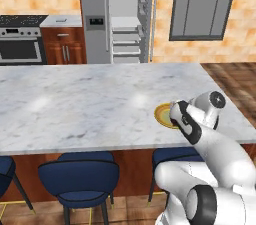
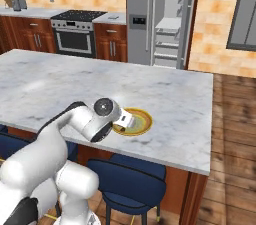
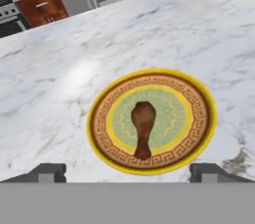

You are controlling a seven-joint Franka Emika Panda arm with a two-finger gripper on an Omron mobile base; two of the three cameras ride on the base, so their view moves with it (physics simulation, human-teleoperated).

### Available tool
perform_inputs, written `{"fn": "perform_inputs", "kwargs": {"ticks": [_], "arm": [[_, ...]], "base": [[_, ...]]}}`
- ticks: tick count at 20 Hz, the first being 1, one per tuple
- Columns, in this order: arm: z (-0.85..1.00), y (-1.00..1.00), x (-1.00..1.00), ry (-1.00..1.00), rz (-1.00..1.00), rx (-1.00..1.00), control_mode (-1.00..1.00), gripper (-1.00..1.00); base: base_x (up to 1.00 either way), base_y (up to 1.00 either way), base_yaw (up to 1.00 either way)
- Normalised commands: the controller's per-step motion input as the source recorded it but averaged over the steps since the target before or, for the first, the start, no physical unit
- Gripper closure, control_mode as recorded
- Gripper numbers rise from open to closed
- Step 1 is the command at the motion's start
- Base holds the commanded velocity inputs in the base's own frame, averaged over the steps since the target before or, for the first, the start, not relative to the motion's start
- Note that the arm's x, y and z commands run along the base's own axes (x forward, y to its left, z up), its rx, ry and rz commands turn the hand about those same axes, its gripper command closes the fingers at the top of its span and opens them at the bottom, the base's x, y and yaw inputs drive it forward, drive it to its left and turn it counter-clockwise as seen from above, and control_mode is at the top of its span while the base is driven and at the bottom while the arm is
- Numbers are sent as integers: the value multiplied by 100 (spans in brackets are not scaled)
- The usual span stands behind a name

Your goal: Take the chicken drumstick from the fridge and place it on the digital scale on the counter by the fridge. Wait a few seconds for a reading, then move it to the plate on the dining counter.

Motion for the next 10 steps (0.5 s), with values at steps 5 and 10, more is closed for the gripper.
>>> {"fn": "perform_inputs", "kwargs": {"ticks": [5,10], "arm": [[100,20,-25,1,3,0,-100,-100],[99,45,-57,9,2,0,-100,-100]], "base": [[0,0,0],[0,0,0]]}}
